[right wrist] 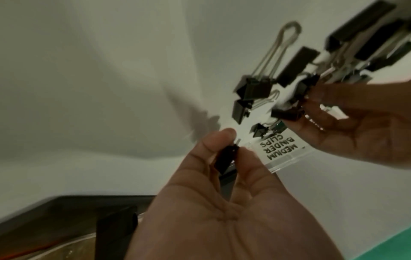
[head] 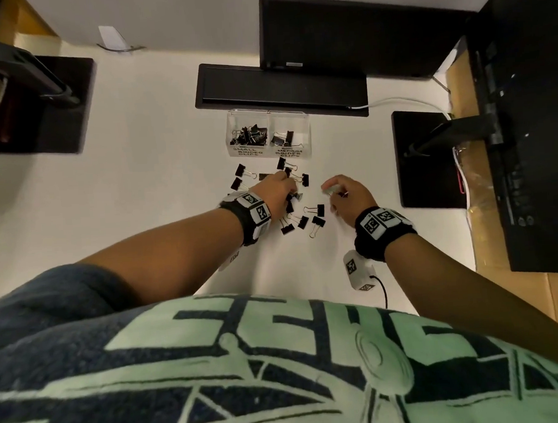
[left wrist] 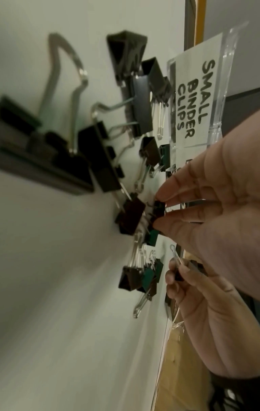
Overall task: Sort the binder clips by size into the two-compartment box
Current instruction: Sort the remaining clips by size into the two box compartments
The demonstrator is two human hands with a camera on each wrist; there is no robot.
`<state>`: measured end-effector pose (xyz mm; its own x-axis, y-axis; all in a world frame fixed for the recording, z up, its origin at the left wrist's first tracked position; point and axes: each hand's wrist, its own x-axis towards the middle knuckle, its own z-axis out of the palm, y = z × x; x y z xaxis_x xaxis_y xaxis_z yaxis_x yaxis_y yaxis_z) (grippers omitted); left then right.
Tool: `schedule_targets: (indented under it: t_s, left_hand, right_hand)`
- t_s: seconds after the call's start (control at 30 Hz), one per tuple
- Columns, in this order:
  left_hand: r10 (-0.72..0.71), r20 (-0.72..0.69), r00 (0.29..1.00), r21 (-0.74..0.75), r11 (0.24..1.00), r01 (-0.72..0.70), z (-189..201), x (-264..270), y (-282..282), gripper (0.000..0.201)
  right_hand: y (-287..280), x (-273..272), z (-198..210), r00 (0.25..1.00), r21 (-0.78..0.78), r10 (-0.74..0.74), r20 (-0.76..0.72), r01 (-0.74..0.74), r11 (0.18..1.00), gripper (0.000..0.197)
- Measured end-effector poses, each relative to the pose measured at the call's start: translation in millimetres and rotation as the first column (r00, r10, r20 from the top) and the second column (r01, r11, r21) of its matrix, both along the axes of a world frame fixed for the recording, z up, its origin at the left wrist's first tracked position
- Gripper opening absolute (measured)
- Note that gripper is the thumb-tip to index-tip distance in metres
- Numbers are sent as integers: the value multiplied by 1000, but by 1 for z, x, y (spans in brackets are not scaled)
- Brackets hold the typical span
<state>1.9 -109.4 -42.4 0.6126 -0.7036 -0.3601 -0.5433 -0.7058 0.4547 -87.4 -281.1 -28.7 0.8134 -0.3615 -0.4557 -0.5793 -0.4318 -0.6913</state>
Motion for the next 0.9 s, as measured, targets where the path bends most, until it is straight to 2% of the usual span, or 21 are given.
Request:
schedule_targets:
  t_s: [0.17, 0.27, 0.37, 0.47, 0.57, 0.67, 0.8, 0.9]
  left_hand:
    - [28, 6, 1000, 1, 1000, -28, -2, 0, 6, 31]
    - [73, -12, 997, -9, 997, -73, -1, 0, 8, 28]
    - [85, -23, 996, -26, 996, -85, 1, 1, 11, 25]
    - [110, -37, 993, -48, 993, -111, 2, 1, 12, 23]
    - [136, -49, 990, -76, 987, -139, 6, 0, 13, 17]
    - [139, -59, 988, -75, 987, -144, 10, 1, 15, 21]
    - [144, -93, 985, -46, 988, -149, 13, 3, 18, 20]
    - [167, -76, 983, -82, 982, -173, 13, 2, 23, 16]
  right_hand:
    - [10, -3, -5, 980, -235, 161, -119, -186, 954, 18]
    - [18, -4, -9, 967, -290, 202, -156, -240, 926, 31]
    - [22, -1, -11, 970, -312, 185, -157, -226, 923, 23]
    - [25, 1, -12, 977, -290, 161, -138, -196, 937, 15]
    - [29, 1, -12, 974, -268, 201, -100, -221, 938, 9]
    - [31, 2, -10, 975, -209, 216, -45, -220, 953, 8]
    - [26, 19, 3, 995, -104, 71, 68, -64, 993, 8]
    - [19, 47, 23, 989, -30, -46, 139, 51, 998, 4]
